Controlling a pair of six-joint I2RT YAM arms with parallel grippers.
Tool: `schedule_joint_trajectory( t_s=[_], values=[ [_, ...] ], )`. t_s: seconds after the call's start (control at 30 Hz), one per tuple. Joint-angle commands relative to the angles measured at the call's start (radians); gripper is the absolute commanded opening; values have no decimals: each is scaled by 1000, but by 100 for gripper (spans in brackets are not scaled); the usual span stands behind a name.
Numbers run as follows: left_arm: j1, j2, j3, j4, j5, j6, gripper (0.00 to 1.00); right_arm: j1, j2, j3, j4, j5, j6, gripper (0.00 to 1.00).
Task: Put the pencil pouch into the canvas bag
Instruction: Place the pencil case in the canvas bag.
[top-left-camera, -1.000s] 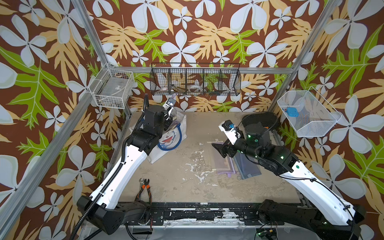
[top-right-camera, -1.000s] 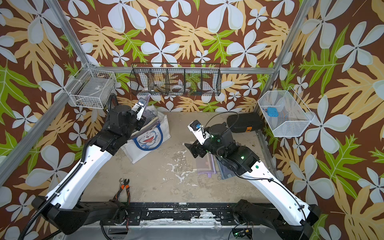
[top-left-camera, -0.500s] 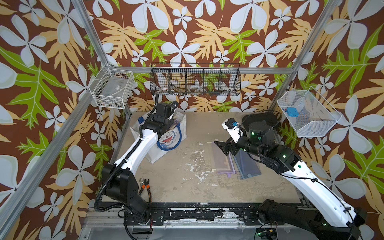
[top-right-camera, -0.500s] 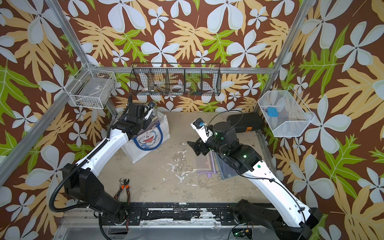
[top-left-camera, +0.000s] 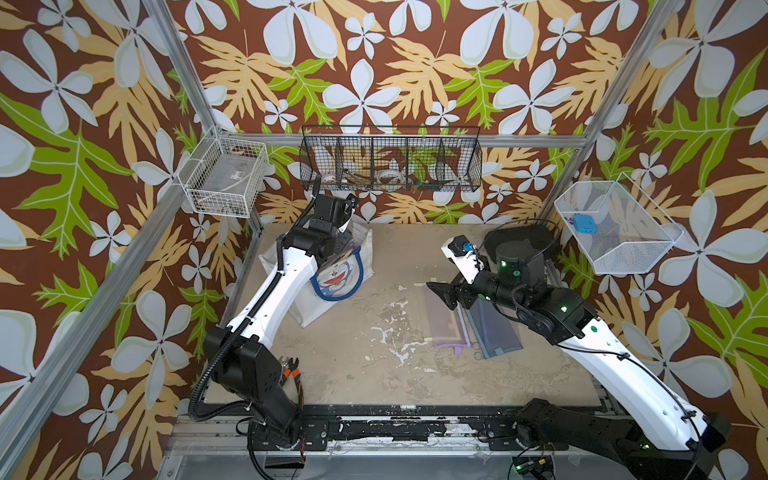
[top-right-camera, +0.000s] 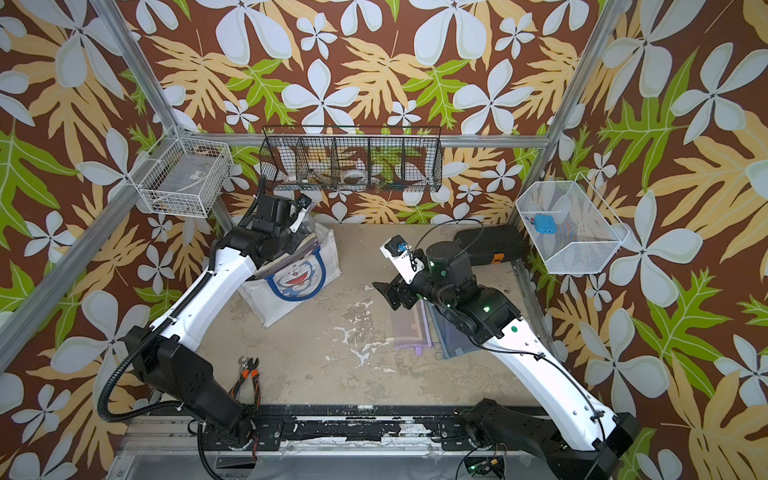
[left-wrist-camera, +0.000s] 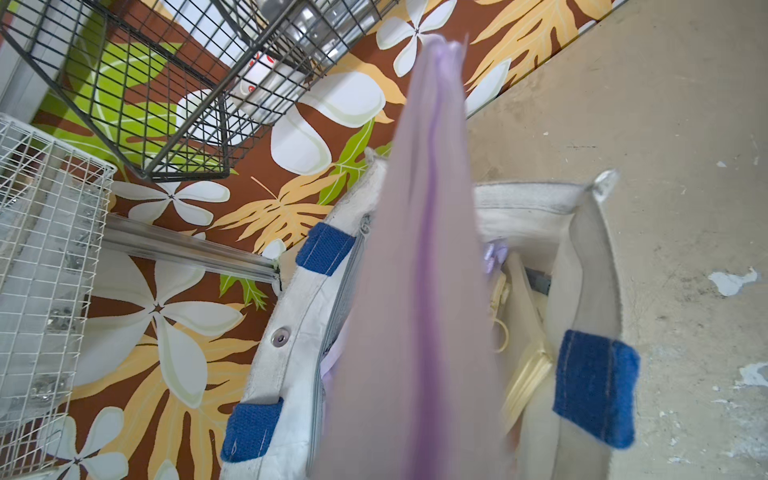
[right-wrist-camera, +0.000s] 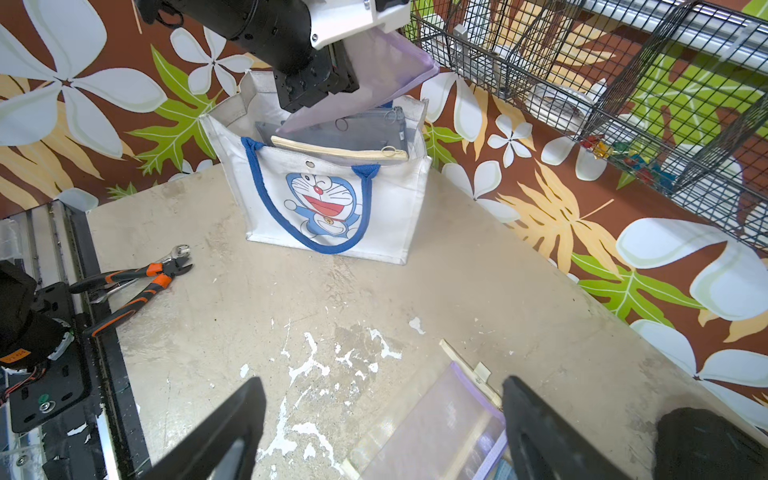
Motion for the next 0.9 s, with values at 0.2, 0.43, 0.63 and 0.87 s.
schedule_joint_trajectory(
  t_s=[0.2, 0.43, 0.63, 0.87],
  values=[
    [-37, 9, 17, -133, -54, -76, 0, -4, 13, -7, 38, -32, -14, 89],
    [-33, 46, -4, -117, -147, -44, 0, -4, -32, -32, 44, -24, -19, 89],
    [63, 133, 48, -118, -78, -55, 0, -4, -71, -54, 47, 1, -27, 89],
    [84, 192, 69, -116, 1, -41, 0, -6, -77, -51, 54, 7, -27, 89]
  ],
)
